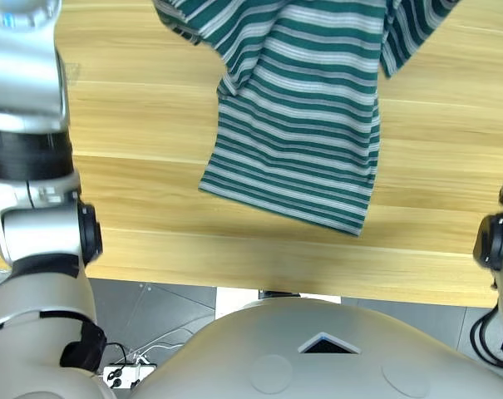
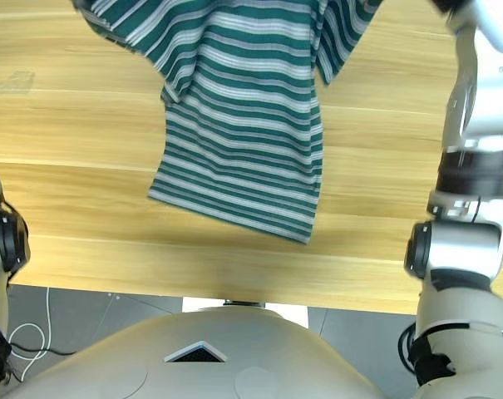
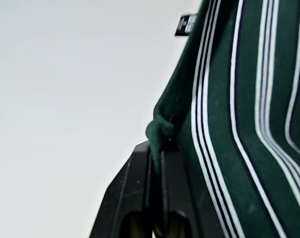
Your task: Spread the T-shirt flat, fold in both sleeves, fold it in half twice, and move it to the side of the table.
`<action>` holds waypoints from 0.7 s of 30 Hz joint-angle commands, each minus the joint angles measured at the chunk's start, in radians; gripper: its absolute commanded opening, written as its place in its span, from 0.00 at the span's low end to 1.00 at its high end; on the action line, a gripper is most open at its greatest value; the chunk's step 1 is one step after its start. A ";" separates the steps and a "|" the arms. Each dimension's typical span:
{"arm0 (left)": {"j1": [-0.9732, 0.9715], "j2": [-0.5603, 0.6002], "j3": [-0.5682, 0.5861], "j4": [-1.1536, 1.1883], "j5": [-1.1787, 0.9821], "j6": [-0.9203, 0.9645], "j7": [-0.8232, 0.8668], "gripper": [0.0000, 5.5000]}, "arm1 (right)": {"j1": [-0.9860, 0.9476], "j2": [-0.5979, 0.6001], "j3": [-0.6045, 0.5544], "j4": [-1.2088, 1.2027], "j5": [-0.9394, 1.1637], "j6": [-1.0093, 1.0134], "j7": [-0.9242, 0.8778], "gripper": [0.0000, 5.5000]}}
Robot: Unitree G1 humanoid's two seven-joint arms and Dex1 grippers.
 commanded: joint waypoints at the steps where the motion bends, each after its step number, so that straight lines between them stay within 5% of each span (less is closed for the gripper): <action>1: -0.525 -0.143 -0.138 0.760 0.235 -0.080 0.333 0.01 | -0.481 0.038 0.093 0.690 -0.263 -0.121 -0.332 0.00; 5: -0.752 -0.187 -0.216 0.987 0.330 -0.079 0.560 0.01 | -0.666 0.022 0.147 0.857 -0.368 -0.106 -0.541 0.00; 12: -0.652 -0.179 -0.256 1.015 0.319 -0.299 0.343 0.01 | -0.551 0.024 0.145 0.896 -0.373 -0.292 -0.452 0.00; 17: -0.176 -0.110 -0.285 0.752 0.261 -0.501 0.157 0.01 | -0.084 0.087 0.160 0.703 -0.275 -0.466 -0.195 0.00; 21: 0.333 -0.026 -0.279 0.319 0.216 -0.498 0.116 0.01 | 0.328 0.101 0.188 0.353 -0.161 -0.403 -0.030 0.00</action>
